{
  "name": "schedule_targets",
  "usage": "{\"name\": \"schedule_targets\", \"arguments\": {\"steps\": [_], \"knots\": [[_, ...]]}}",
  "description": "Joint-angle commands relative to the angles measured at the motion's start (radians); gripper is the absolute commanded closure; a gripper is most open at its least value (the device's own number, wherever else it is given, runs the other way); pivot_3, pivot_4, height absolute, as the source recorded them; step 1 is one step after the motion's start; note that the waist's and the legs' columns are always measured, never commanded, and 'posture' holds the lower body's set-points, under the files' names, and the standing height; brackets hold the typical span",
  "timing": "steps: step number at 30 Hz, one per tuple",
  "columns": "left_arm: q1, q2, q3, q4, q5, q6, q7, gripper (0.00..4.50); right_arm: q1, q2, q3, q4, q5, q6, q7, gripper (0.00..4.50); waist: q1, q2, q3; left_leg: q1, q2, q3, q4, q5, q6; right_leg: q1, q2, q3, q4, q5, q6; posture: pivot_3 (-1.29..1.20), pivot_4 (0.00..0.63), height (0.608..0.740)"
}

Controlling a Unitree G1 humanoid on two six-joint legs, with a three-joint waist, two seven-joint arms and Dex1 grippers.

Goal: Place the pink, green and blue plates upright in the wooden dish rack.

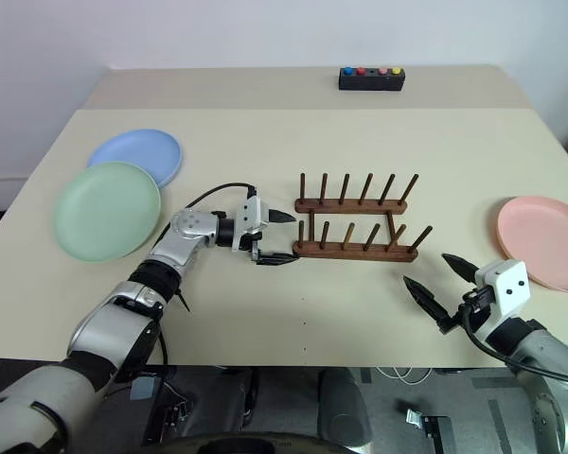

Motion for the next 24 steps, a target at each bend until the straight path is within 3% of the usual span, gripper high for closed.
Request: {"name": "schedule_targets", "arguments": {"steps": [1,3,7,10,14,24], "knots": [[0.064,0.036,0.045,-0.14,-0.028,0.065,0.021,0.28,0.001,-0.018,-0.007,-0.032,0.0,0.004,0.011,1.35,-0.001,0.0,0.0,0.0,0.0,0.0,0.0,0.0,0.0,0.0,0.0,0.0,0.0,0.0,0.0,0.0,0.15,0.74],[0.125,0.055,0.057,-0.24,-0.048,0.119,0.018,0.89,0.001,-0.028,0.004,-0.029,-0.013,0.008,0.017,2.42,0.001,0.0,0.0,0.0,0.0,0.0,0.0,0.0,0.0,0.0,0.0,0.0,0.0,0.0,0.0,0.0,0.15,0.74],[0.278,0.108,0.039,-0.494,-0.077,0.251,0.001,2.83,-0.01,-0.038,0.033,-0.034,-0.041,0.017,0.018,4.42,0.003,0.001,0.0,0.0,0.0,0.0,0.0,0.0,0.0,0.0,0.0,0.0,0.0,0.0,0.0,0.0,0.15,0.74],[0.341,0.12,0.019,-0.623,-0.083,0.328,0.014,4.37,-0.017,-0.047,0.06,-0.048,-0.077,0.026,-0.003,4.5,0.006,0.001,-0.001,0.0,0.0,0.0,0.0,0.0,0.0,0.0,0.0,0.0,0.0,0.0,-0.001,0.0,0.15,0.74],[0.399,0.095,-0.032,-0.749,-0.064,0.388,0.051,4.37,-0.057,-0.064,0.115,-0.028,-0.143,0.047,-0.034,4.5,0.007,0.001,-0.001,0.0,0.0,0.0,0.001,0.0,0.0,0.001,0.0,0.0,0.0,0.0,-0.001,0.0,0.15,0.74],[0.381,-0.006,-0.099,-0.713,0.022,0.424,0.221,4.37,-0.221,-0.092,0.254,0.136,-0.347,0.045,-0.115,4.5,0.003,0.001,-0.001,0.0,0.0,0.0,0.001,0.0,0.0,0.0,0.0,0.0,0.0,0.0,-0.001,0.0,0.15,0.74]]}}
